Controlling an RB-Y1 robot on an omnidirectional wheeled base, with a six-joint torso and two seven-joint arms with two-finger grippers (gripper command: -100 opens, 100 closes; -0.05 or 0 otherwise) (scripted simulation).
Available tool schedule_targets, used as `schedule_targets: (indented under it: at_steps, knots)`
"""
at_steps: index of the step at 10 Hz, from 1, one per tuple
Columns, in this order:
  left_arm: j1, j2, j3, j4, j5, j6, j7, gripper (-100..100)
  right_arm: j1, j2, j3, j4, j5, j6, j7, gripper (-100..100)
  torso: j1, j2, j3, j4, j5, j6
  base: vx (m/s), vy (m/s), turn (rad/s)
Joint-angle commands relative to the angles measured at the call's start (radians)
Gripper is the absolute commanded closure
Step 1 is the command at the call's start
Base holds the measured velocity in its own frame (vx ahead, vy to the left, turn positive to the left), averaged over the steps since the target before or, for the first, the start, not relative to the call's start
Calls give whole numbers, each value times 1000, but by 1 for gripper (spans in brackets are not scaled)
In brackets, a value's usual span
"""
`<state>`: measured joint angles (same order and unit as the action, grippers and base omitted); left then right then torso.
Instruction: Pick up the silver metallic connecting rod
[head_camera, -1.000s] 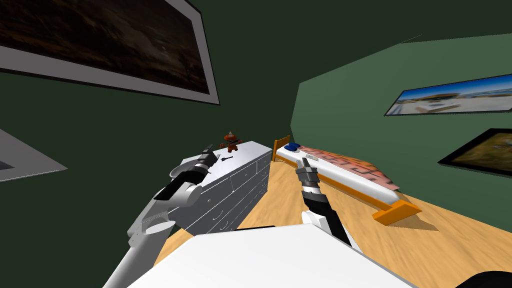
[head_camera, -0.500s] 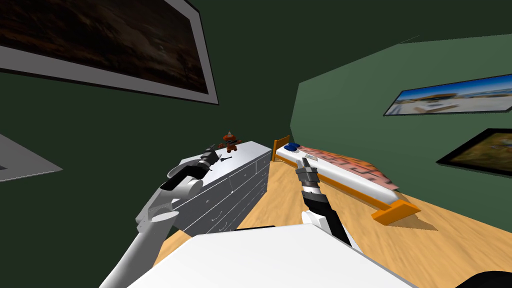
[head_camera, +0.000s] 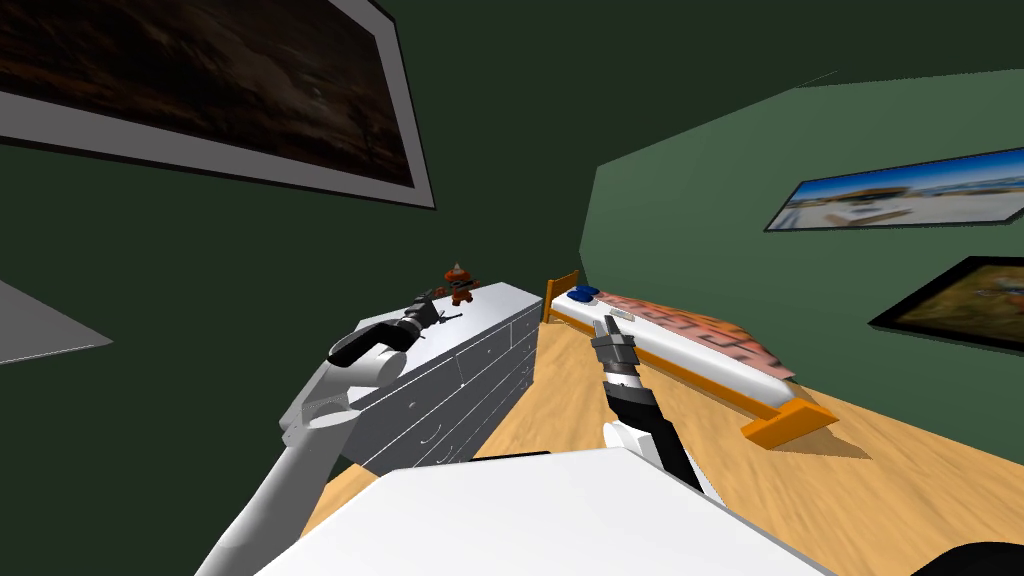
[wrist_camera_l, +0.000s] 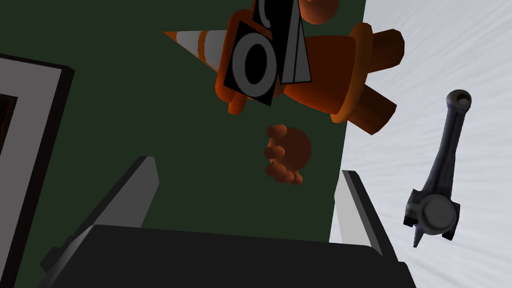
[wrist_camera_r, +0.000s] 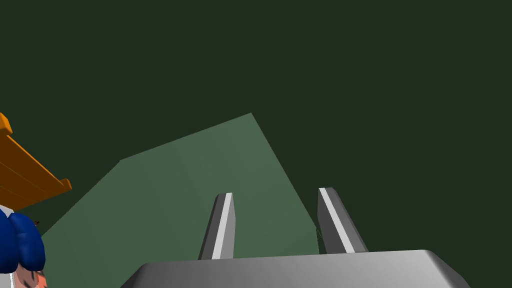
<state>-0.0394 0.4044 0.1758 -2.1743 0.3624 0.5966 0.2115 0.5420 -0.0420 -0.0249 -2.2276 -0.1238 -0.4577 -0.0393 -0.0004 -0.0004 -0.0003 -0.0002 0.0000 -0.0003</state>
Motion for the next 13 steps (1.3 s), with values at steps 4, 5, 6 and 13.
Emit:
schedule_targets:
  at_steps: [4, 5, 6, 13]
  knots:
    - [-90, 36, 13, 59, 45, 127, 36, -100, 0, 0, 0, 0, 0, 0, 0, 0, 0, 0, 0, 0, 0, 0, 7, -7, -18]
    - [-90, 36, 13, 59, 45, 154, 36, -100, 0, 0, 0, 0, 0, 0, 0, 0, 0, 0, 0, 0, 0, 0, 11, -10, -21]
    - [-90, 36, 13, 59, 45, 166, 36, -100, 0, 0, 0, 0, 0, 0, 0, 0, 0, 0, 0, 0, 0, 0, 5, -6, 2]
    - [-218, 92, 27, 162, 107, 358, 103, -100, 0, 0, 0, 0, 0, 0, 0, 0, 0, 0, 0, 0, 0, 0, 8, -7, -24]
